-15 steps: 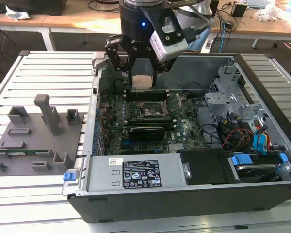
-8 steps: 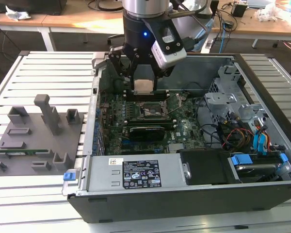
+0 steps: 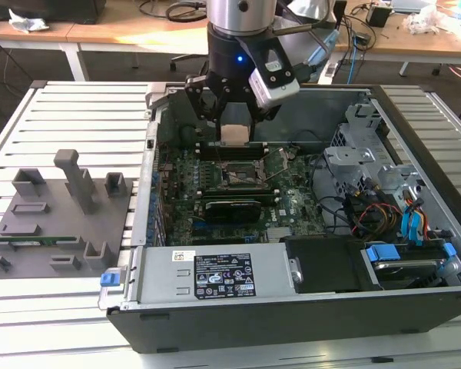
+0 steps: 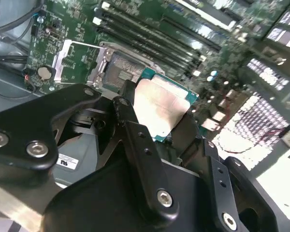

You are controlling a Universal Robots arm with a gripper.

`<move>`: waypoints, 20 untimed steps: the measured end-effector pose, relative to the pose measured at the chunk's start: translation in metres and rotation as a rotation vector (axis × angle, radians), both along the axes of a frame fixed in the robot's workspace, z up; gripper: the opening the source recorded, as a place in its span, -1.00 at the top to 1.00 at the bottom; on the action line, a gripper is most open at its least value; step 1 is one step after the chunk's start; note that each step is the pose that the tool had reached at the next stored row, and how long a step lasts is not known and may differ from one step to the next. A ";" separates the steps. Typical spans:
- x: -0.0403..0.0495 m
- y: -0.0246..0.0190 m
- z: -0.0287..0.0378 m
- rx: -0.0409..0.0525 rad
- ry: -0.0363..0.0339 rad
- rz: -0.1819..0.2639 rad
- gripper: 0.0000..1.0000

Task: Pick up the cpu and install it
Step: 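Pick up the cpu and move it towards the insertion slot, then place the cpu into insertion slot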

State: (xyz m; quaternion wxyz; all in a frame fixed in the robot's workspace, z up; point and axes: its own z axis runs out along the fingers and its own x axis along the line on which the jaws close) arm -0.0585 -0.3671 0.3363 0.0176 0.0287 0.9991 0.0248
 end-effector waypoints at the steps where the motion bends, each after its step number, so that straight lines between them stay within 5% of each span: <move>1: 0.0025 0.0039 -0.0031 0.0001 -0.0001 0.000 -0.09; 3: 0.0054 0.0077 -0.0091 0.0002 -0.0001 0.000 -0.09; 6: 0.0061 0.0080 -0.0143 0.0000 -0.0001 0.000 -0.09; 20: 0.0061 0.0080 -0.0148 0.0003 -0.0001 0.000 -0.09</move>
